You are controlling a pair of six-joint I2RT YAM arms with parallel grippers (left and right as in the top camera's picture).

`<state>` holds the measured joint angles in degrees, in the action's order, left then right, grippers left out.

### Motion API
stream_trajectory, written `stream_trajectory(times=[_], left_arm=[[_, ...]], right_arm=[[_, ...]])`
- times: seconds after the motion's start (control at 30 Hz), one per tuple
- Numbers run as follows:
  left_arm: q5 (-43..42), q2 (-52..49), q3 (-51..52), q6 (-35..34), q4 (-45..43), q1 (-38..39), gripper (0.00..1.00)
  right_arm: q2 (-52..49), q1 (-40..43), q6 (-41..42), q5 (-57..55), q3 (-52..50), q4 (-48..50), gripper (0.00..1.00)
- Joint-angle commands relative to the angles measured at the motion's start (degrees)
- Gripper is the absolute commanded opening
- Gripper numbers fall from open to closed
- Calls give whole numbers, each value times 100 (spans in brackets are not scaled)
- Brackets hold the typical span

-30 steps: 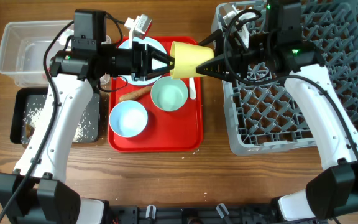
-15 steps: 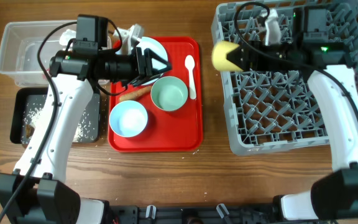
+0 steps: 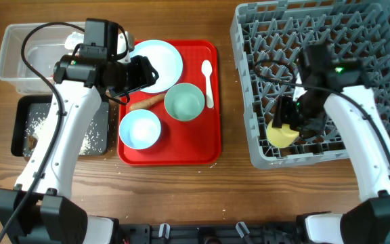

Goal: Sort waste into correct bins and load items into the dishwasher rack
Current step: 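Place the yellow cup into the dish rack with the right gripper, then grasp the green bowl with the right gripper and place it in the rack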

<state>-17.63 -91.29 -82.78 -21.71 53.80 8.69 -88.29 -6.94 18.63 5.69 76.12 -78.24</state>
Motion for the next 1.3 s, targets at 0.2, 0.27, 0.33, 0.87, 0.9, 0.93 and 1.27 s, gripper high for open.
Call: stream_trajectory(times=[0.2,0.27,0.33,0.87,0.9,0.93,1.27], left_arm=[[103,-2,-37,50,-11,11,60],[103,-2,-37,50,-15,11,62],[103,-2,-37,50,-15,11,63],[1572,-2,-37,-632,-13,-2,60],[1821,-2,-37,-804,-13,-15,62],[1996,-2,-37,-925,-13,-35,64],[2052,-2,-37,-879,-9,-210,81]], right_arm=[[-76,-24,190,-72,-610,1145,91],[-76,-22,168,9,-549,1108,94],[-74,-22,164,225,-343,1095,94],[-1051,-1558,909,577,1386,2789,71],[-1305,-1709,1045,570,1386,2852,70],[-1499,-1810,1169,527,1386,2876,70],[-3215,-2409,1569,514,1386,3095,50]])
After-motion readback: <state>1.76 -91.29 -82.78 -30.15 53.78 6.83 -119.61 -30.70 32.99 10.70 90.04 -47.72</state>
